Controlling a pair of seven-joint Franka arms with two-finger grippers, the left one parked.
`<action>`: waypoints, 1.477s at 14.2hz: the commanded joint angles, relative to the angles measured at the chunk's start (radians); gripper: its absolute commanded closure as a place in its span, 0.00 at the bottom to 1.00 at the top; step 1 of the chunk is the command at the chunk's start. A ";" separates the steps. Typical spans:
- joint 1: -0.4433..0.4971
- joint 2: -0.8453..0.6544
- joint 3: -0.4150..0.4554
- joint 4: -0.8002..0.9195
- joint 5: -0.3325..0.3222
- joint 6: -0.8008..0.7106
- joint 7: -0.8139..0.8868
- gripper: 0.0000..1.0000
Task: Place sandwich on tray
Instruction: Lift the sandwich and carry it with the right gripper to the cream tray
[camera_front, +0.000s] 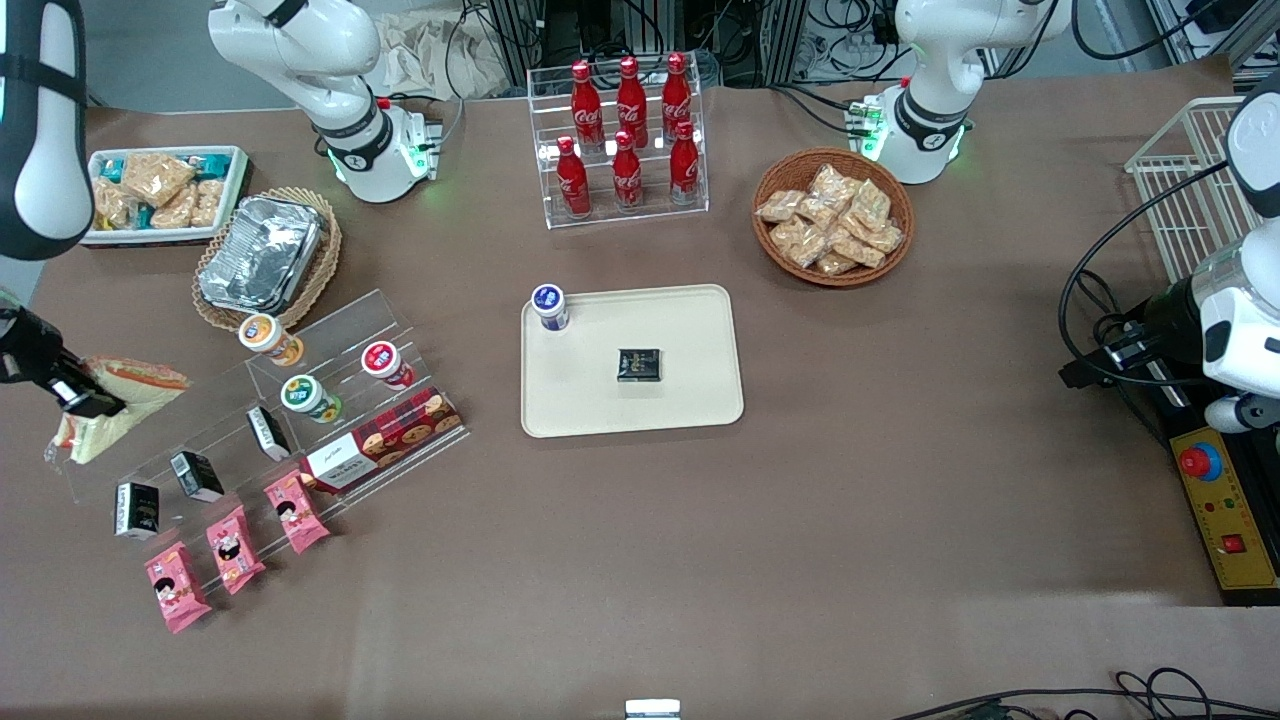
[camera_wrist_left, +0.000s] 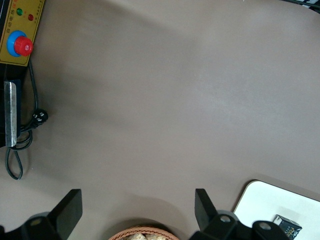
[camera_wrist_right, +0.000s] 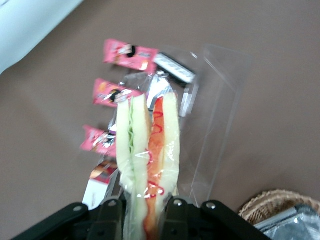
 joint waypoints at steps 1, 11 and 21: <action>0.040 -0.001 0.015 0.048 0.016 -0.040 -0.098 1.00; 0.448 0.081 0.021 0.125 -0.003 -0.100 -0.418 1.00; 0.784 0.306 0.021 0.125 -0.006 0.136 -0.615 1.00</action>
